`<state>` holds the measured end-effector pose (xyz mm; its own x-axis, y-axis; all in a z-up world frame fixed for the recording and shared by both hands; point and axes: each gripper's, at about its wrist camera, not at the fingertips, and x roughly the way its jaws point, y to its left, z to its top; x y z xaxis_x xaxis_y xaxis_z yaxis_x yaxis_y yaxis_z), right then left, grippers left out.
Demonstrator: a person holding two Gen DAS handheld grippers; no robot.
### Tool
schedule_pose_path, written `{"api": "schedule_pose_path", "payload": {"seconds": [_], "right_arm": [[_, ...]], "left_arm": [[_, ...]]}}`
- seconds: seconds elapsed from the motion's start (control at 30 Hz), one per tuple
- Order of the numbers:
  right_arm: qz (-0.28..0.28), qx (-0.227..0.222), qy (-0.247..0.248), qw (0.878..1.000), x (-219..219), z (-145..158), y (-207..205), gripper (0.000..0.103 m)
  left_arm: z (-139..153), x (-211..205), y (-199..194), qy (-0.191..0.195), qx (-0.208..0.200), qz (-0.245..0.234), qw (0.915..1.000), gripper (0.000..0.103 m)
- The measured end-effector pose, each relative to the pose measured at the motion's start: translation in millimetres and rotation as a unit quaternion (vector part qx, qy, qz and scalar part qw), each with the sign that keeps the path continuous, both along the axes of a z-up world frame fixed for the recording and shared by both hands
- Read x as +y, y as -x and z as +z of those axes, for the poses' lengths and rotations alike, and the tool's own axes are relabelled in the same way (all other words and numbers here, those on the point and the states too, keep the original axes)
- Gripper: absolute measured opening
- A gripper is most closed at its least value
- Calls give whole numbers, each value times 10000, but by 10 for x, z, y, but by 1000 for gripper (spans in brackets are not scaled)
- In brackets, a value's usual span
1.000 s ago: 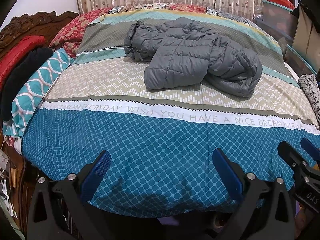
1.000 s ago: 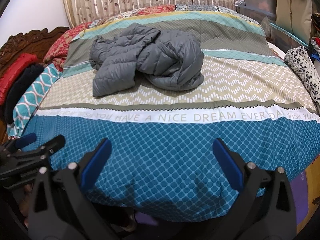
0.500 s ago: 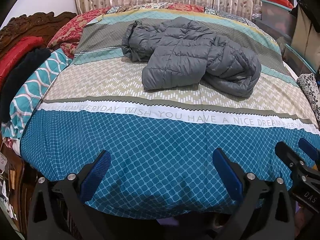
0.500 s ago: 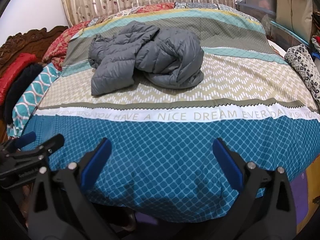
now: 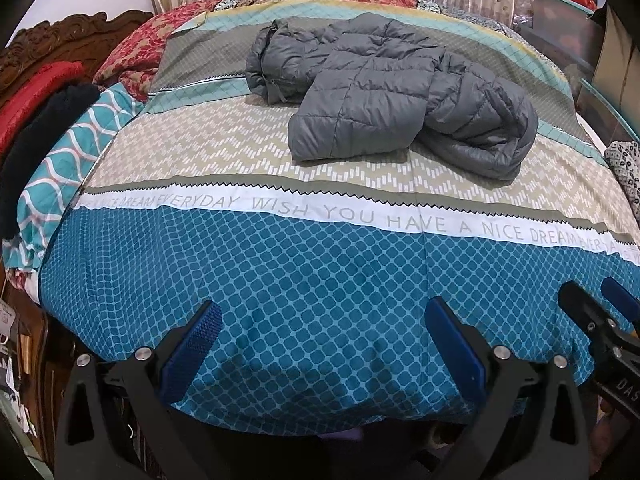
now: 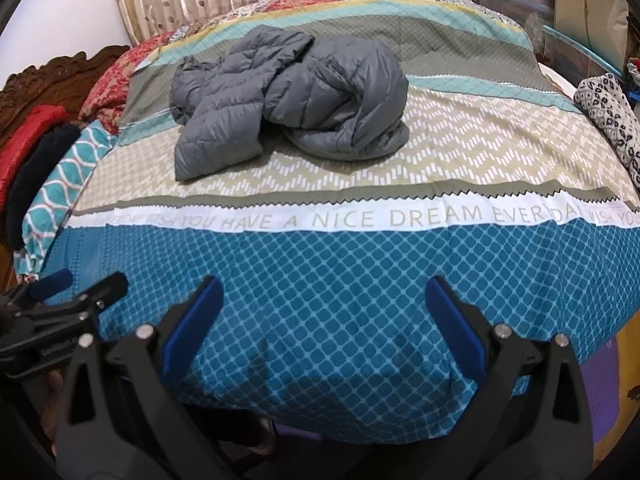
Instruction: Fold large clothes
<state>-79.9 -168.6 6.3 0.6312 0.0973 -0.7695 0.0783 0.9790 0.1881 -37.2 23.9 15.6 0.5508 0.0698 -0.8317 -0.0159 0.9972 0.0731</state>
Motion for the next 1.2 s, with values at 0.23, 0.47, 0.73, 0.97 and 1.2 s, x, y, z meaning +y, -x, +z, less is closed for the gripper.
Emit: {"api": "schedule_pose_path", "payload": {"seconds": [0.23, 0.47, 0.73, 0.97, 1.2], "right_arm": [[354, 100, 231, 9991, 28, 41, -536, 97], [1238, -473, 871, 9873, 423, 494, -1620, 97], [2074, -778, 1797, 9585, 1342, 874, -3542, 97], [935, -25, 1938, 9766, 1215, 717, -4995, 97], [1390, 392, 729, 9868, 956, 705, -4868, 10]], "left_arm": [[-32, 219, -221, -309, -351, 283, 9985, 24], [-115, 622, -478, -868, -775, 821, 9898, 24], [-284, 1044, -712, -682, -761, 1093, 9887, 24], [-348, 1141, -757, -610, -941, 883, 9898, 24], [-270, 1133, -865, -596, -1121, 741, 9891, 24]]}}
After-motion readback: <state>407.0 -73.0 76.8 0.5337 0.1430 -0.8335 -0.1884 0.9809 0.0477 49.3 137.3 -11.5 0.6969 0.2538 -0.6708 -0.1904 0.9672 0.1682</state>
